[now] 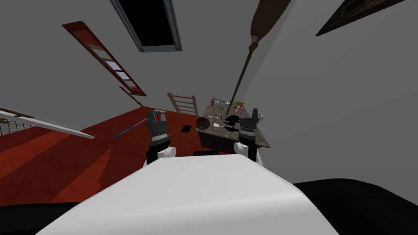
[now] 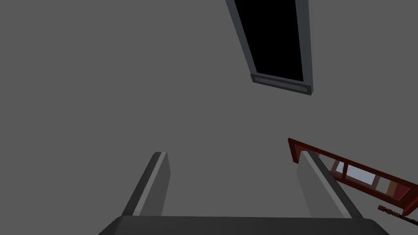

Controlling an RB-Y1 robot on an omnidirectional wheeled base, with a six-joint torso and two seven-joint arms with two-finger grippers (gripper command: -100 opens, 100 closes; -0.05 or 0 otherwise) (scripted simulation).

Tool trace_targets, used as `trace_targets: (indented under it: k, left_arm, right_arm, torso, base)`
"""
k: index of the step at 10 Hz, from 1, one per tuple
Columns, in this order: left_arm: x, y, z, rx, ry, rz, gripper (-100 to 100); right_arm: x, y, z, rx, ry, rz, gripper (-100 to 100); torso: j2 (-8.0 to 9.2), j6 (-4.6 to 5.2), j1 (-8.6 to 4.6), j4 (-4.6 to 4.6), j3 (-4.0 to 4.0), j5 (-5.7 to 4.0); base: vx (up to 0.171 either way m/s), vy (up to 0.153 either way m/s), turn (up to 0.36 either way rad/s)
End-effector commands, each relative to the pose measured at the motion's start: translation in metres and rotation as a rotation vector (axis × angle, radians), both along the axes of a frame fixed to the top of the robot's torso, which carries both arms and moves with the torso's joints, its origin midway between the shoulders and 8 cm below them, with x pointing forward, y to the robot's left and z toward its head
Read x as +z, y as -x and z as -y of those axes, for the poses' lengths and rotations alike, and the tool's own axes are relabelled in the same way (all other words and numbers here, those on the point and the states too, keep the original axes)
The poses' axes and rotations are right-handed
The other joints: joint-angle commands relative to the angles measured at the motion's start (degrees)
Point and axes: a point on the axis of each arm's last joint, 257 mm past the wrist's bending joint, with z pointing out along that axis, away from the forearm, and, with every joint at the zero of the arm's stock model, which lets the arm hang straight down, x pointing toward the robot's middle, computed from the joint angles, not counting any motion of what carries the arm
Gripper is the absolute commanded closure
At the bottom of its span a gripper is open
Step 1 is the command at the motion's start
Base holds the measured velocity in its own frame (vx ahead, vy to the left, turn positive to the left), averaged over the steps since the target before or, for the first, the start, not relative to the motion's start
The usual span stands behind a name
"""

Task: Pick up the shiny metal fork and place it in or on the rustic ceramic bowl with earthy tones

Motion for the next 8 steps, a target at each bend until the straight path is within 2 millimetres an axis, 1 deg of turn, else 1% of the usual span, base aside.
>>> trace_targets:
  k: [1, 3, 6, 7, 8]
  left_arm:
    - [0.0, 0.0, 0.0, 0.0, 0.0, 0.0, 0]
    - [0.0, 0.0, 0.0, 0.0, 0.0, 0.0, 0]
    - [0.0, 0.0, 0.0, 0.0, 0.0, 0.0, 0]
    - [0.0, 0.0, 0.0, 0.0, 0.0, 0.0, 0]
    - [0.0, 0.0, 0.0, 0.0, 0.0, 0.0, 0]
  right_arm:
    - [-0.002, -0.002, -0.004, 0.015, 0.032, -0.009, -100]
    - [-0.008, -0.008, -0.012, 0.041, 0.088, -0.028, -100]
    - [-0.026, -0.02, -0.023, 0.081, 0.191, -0.075, -100]
    - [-0.026, -0.02, -0.024, 0.084, 0.199, -0.076, -100]
    - [-0.035, -0.025, -0.028, 0.098, 0.244, -0.097, -100]
  torso:
    - [0.0, 0.0, 0.0, 0.0, 0.0, 0.0]
    - [0.07, 0.0, 0.11, 0.01, 0.04, 0.02]
    - [0.11, 0.0, 0.37, 0.02, 0.06, 0.08]
    - [0.07, 0.0, 0.35, 0.02, 0.04, 0.08]
    - [0.06, 0.0, 0.24, 0.01, 0.04, 0.06]
  base:
    - [-0.012, 0.018, -0.009]
    - [-0.027, 0.047, -0.017]
    - [-0.028, 0.096, -0.023]
    - [-0.015, 0.057, -0.011]
    - [-0.02, 0.045, -0.012]
